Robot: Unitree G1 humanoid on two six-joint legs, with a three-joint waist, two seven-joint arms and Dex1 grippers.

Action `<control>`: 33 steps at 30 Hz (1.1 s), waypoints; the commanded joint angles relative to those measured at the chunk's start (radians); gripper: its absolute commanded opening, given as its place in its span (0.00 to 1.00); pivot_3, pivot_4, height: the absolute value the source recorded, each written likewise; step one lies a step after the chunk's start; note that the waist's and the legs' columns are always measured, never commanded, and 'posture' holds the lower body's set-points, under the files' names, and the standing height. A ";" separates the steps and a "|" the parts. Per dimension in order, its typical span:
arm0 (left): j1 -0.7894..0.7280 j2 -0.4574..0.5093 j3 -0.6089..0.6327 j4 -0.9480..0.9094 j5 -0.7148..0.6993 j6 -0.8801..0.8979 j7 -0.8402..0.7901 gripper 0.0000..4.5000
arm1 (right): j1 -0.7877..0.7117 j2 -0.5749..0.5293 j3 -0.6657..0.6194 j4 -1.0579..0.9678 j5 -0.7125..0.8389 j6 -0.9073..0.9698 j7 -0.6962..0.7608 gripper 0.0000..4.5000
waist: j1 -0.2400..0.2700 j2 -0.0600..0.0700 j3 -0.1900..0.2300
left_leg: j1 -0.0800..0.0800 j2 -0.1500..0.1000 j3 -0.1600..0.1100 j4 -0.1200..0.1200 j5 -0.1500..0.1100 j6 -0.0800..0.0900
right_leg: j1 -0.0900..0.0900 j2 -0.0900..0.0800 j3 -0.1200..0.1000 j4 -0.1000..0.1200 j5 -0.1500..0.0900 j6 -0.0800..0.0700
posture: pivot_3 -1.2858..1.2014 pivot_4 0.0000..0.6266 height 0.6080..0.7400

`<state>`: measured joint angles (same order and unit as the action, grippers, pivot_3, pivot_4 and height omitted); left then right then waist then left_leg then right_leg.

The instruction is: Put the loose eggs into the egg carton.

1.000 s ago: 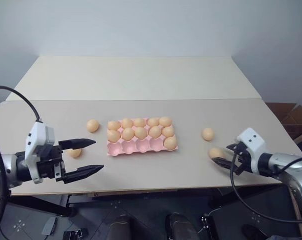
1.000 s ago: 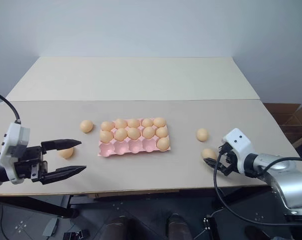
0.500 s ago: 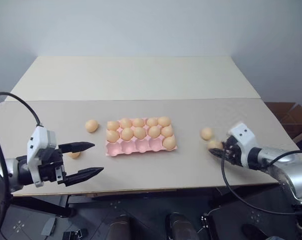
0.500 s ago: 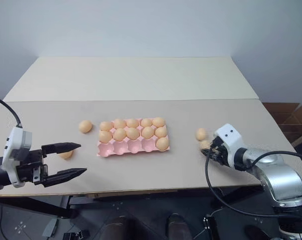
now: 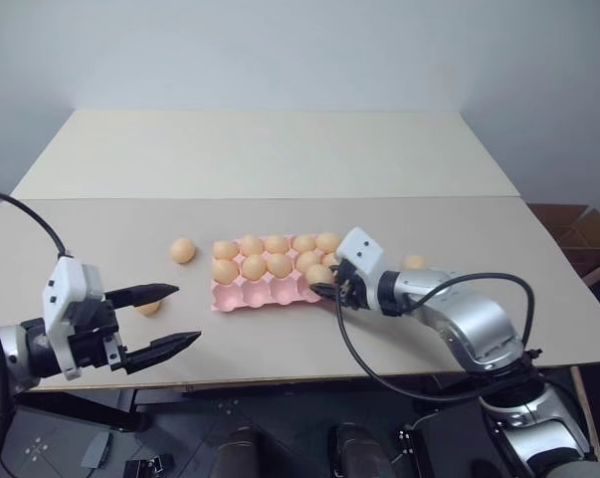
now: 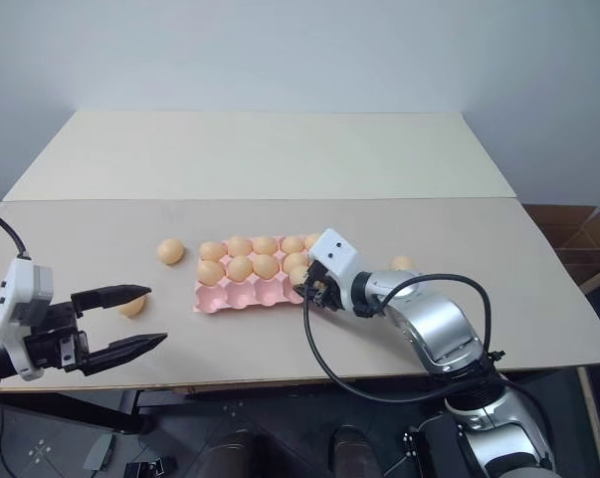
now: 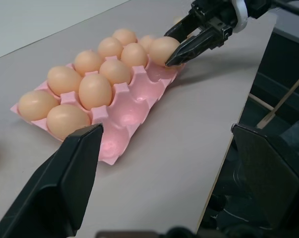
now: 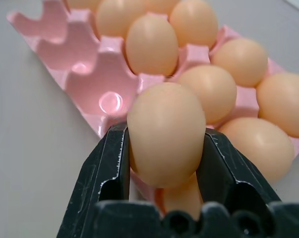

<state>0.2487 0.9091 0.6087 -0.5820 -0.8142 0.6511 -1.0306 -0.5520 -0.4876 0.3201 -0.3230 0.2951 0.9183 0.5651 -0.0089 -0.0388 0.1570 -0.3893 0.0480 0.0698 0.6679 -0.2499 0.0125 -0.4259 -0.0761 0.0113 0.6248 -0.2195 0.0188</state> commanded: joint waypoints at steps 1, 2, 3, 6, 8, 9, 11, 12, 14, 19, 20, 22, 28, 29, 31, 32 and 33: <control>0.006 -0.003 0.032 -0.043 -0.013 -0.017 0.007 1.00 | -0.029 0.012 0.001 -0.012 -0.025 -0.017 -0.009 0.66 | 0.000 0.000 0.000 | 0.000 0.000 0.000 0.000 0.000 0.000 | 0.000 0.000 0.000 0.000 0.000 0.000 | 0.52 0.24 1.00; 0.006 -0.002 0.033 -0.042 -0.013 -0.017 0.007 1.00 | -0.031 0.016 -0.001 -0.014 -0.028 -0.016 -0.010 0.74 | 0.000 0.000 0.000 | 0.001 0.001 0.000 0.000 0.000 0.000 | 0.000 0.001 0.000 0.001 0.000 0.000 | 0.52 0.24 1.00; 0.007 -0.001 0.036 -0.041 -0.013 -0.017 0.006 1.00 | -0.032 0.014 -0.011 -0.027 -0.025 -0.011 -0.008 0.82 | 0.000 0.000 0.000 | 0.001 0.001 -0.001 0.000 0.000 0.000 | 0.000 0.001 -0.001 0.002 0.000 -0.001 | 0.52 0.24 1.00; 0.006 0.003 0.040 -0.035 -0.007 -0.019 0.003 1.00 | -0.037 0.004 -0.048 -0.066 -0.005 0.010 0.001 0.99 | -0.003 0.000 0.000 | 0.002 0.002 -0.001 0.000 0.000 0.000 | 0.000 0.002 -0.001 0.003 -0.001 -0.002 | 0.52 0.24 1.00; 0.007 0.007 0.047 -0.028 -0.002 -0.022 -0.001 1.00 | -0.033 -0.024 -0.112 -0.122 0.036 0.033 0.022 0.99 | -0.003 0.000 0.000 | 0.001 0.002 -0.001 0.000 0.000 0.000 | 0.000 0.002 -0.001 0.003 -0.001 -0.002 | 0.52 0.24 1.00; 0.011 0.008 0.055 -0.023 0.000 -0.024 -0.008 1.00 | -0.026 -0.044 -0.145 -0.149 0.057 0.040 0.036 0.99 | -0.002 0.000 0.000 | 0.001 0.002 -0.001 0.000 0.000 0.000 | -0.001 0.002 -0.001 0.003 0.000 -0.001 | 0.52 0.24 1.00; 0.025 0.011 0.083 -0.003 0.001 -0.027 -0.032 1.00 | 0.004 -0.094 -0.215 -0.193 0.096 0.034 0.075 0.99 | -0.001 0.000 0.000 | 0.000 0.001 -0.001 0.000 0.000 0.000 | -0.001 0.002 -0.001 0.002 0.000 0.000 | 0.52 0.24 1.00; 0.037 0.014 0.103 0.012 0.008 -0.031 -0.047 1.00 | 0.031 -0.131 -0.260 -0.210 0.117 0.014 0.107 0.99 | 0.000 0.000 0.000 | 0.000 0.001 -0.001 0.000 0.000 0.000 | -0.001 0.001 -0.001 0.001 0.000 0.000 | 0.52 0.24 1.00; 0.056 0.009 0.134 0.040 0.021 -0.057 -0.080 1.00 | 0.088 -0.197 -0.347 -0.228 0.159 -0.020 0.170 0.99 | 0.002 0.000 0.000 | 0.000 0.001 -0.001 -0.001 0.000 0.000 | 0.000 0.001 -0.002 0.000 -0.001 0.000 | 0.52 0.24 1.00; 0.068 -0.003 0.174 0.099 0.018 -0.081 -0.115 1.00 | 0.294 -0.294 -0.530 -0.210 0.190 -0.186 0.302 0.99 | 0.003 0.000 0.000 | 0.001 0.001 -0.001 -0.001 0.000 0.000 | 0.001 0.001 -0.002 0.000 -0.003 -0.002 | 0.52 0.24 1.00; 0.071 -0.004 0.176 0.105 0.022 -0.083 -0.115 1.00 | 0.326 -0.302 -0.546 -0.205 0.186 -0.222 0.316 0.99 | 0.004 0.000 0.000 | 0.001 0.001 -0.001 -0.001 0.000 0.000 | 0.001 0.001 -0.002 0.000 -0.003 -0.002 | 0.52 0.24 1.00; 0.096 -0.013 0.181 0.122 0.045 -0.100 -0.125 1.00 | 0.424 -0.308 -0.611 -0.190 0.195 -0.292 0.364 0.99 | 0.004 0.000 0.000 | 0.002 0.001 -0.001 -0.001 0.000 0.000 | 0.001 0.001 -0.001 0.000 -0.005 -0.002 | 0.52 0.24 1.00; 0.156 -0.033 0.197 0.125 0.054 -0.114 -0.146 1.00 | 0.578 -0.313 -0.680 -0.198 0.207 -0.373 0.407 0.99 | -0.006 0.000 0.000 | 0.003 0.002 0.000 -0.001 0.000 0.000 | 0.002 0.001 0.001 0.001 -0.008 0.001 | 0.52 0.24 1.00; 0.154 -0.037 0.196 0.123 0.052 -0.114 -0.141 1.00 | 0.582 -0.313 -0.677 -0.199 0.207 -0.376 0.403 0.99 | -0.005 0.000 0.000 | 0.004 0.002 0.001 -0.001 0.000 0.000 | 0.002 0.001 0.001 0.001 -0.008 0.001 | 0.52 0.24 1.00; 0.144 -0.040 0.188 0.121 0.052 -0.115 -0.132 1.00 | 0.575 -0.314 -0.665 -0.193 0.204 -0.375 0.389 0.99 | -0.004 0.000 0.000 | 0.005 0.002 0.001 -0.001 0.000 0.000 | 0.002 0.001 0.001 0.001 -0.008 0.001 | 0.52 0.24 1.00; 0.137 -0.039 0.182 0.119 0.052 -0.114 -0.128 1.00 | 0.566 -0.315 -0.657 -0.185 0.200 -0.376 0.384 0.99 | -0.003 0.000 0.000 | 0.006 0.002 0.000 -0.001 0.000 0.000 | 0.003 0.001 0.001 0.001 -0.008 0.001 | 0.52 0.24 1.00; 0.130 -0.038 0.177 0.118 0.051 -0.115 -0.126 1.00 | 0.554 -0.315 -0.649 -0.177 0.197 -0.374 0.378 0.99 | -0.003 0.000 0.000 | 0.005 0.002 0.000 -0.001 0.000 0.000 | 0.002 0.001 0.001 0.001 -0.008 0.001 | 0.52 0.24 1.00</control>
<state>0.3930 0.8682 0.7681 -0.4431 -0.7485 0.5573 -1.1605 0.0221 -0.7859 -0.3223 -0.4908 0.4848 0.5690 0.9507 -0.0117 -0.0388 0.1571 -0.3842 0.0496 0.0703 0.6671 -0.2502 0.0125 -0.4236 -0.0751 0.0127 0.6262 -0.2274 0.0201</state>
